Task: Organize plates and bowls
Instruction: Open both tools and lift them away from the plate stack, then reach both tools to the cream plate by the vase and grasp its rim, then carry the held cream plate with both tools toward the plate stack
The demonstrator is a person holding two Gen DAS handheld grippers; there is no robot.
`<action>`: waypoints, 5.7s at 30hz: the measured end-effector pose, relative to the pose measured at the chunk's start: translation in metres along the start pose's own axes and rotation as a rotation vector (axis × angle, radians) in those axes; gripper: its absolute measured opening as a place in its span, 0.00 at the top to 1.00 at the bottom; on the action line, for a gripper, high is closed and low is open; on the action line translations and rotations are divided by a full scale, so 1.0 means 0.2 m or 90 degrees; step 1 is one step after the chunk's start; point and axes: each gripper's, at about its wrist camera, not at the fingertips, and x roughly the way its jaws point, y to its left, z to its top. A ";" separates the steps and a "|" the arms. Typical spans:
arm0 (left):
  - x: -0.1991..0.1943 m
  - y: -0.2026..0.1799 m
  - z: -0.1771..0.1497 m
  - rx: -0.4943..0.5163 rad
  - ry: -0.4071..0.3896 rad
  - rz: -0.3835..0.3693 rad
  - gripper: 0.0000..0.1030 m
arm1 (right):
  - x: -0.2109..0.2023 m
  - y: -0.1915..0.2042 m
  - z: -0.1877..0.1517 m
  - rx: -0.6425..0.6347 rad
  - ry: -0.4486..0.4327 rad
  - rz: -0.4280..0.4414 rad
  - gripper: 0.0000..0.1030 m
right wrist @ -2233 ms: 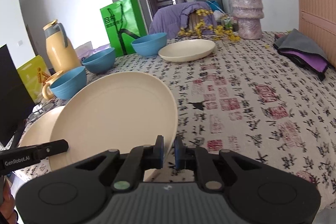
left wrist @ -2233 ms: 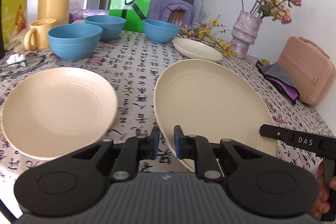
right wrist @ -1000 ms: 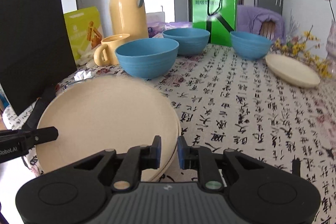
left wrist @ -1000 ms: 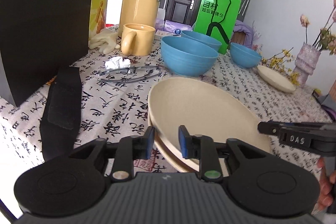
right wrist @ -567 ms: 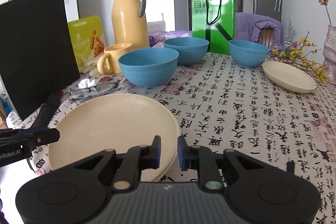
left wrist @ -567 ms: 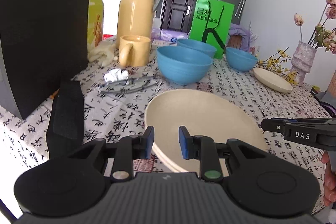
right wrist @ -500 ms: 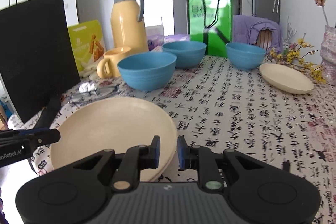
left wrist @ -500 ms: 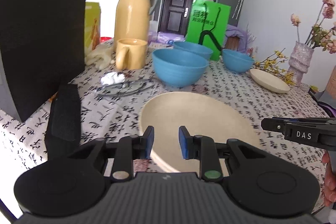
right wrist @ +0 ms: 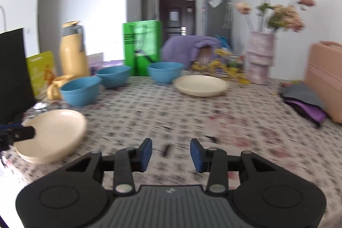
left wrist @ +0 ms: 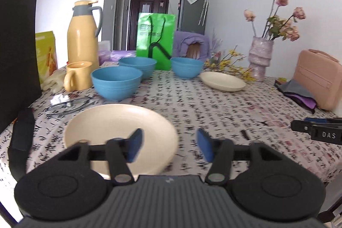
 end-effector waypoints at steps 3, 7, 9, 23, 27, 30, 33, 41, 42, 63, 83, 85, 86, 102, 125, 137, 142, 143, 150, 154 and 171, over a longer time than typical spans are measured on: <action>-0.06 -0.08 -0.04 0.006 -0.041 0.012 0.01 | -0.10 -0.10 -0.06 -0.018 -0.036 -0.029 0.22; -0.10 -0.20 -0.10 0.035 -0.071 0.019 0.00 | -0.24 -0.16 -0.16 -0.072 -0.120 -0.051 0.00; -0.09 -0.24 -0.10 0.038 -0.060 0.013 0.00 | -0.25 -0.18 -0.17 -0.091 -0.119 -0.052 0.00; 0.18 -0.35 0.01 0.021 -0.016 -0.017 0.00 | -0.05 -0.36 -0.11 -0.030 -0.082 -0.063 0.00; 0.38 -0.38 0.12 0.013 0.012 -0.015 0.00 | 0.11 -0.50 0.01 0.034 -0.051 -0.052 0.00; 0.53 -0.41 0.23 0.017 0.017 -0.020 0.00 | 0.26 -0.60 0.11 0.080 -0.034 -0.047 0.00; 0.68 -0.44 0.35 0.032 0.011 -0.036 0.00 | 0.43 -0.69 0.23 0.098 -0.026 -0.043 0.00; 1.28 -0.46 0.69 -0.032 0.075 -0.084 0.00 | 1.01 -0.85 0.58 0.120 0.009 -0.009 0.00; 1.36 -0.46 0.72 -0.035 0.079 -0.084 0.00 | 1.10 -0.85 0.62 0.116 0.020 -0.001 0.00; 2.36 -0.46 0.65 -0.010 0.170 -0.085 0.68 | 2.10 -0.83 0.63 0.116 0.103 0.016 0.85; 1.90 -0.58 0.52 -0.027 0.231 -0.089 0.86 | 1.68 -0.83 0.50 0.118 0.146 0.008 0.90; 1.78 -0.59 0.47 -0.039 0.231 -0.095 0.87 | 1.55 -0.82 0.44 0.125 0.151 0.005 0.90; 1.71 -0.61 0.45 -0.033 0.227 -0.096 0.87 | 1.48 -0.82 0.41 0.132 0.154 0.006 0.90; 0.59 -0.60 0.02 -0.052 0.162 -0.115 0.87 | 0.37 -0.60 -0.06 0.148 0.126 0.002 0.89; 0.32 -0.50 -0.02 -0.063 0.115 -0.112 0.87 | 0.13 -0.42 -0.06 0.113 0.099 -0.006 0.89; 0.23 -0.23 0.06 -0.078 0.073 -0.073 0.87 | 0.19 -0.14 0.02 0.093 0.087 0.034 0.88; 0.19 -0.07 0.10 -0.087 0.054 -0.048 0.87 | 0.24 0.03 0.07 0.080 0.080 0.061 0.88; 0.18 -0.04 0.11 -0.087 0.049 -0.042 0.86 | 0.25 0.06 0.09 0.076 0.078 0.066 0.88; 0.15 0.19 0.12 -0.121 0.033 -0.001 0.86 | 0.35 0.32 0.15 0.035 0.082 0.100 0.88; 0.14 0.34 0.12 -0.141 0.029 0.020 0.86 | 0.42 0.46 0.18 0.013 0.083 0.119 0.87; 0.19 0.70 0.05 -0.141 0.054 0.100 0.85 | 0.62 0.97 0.14 -0.123 0.085 0.133 0.84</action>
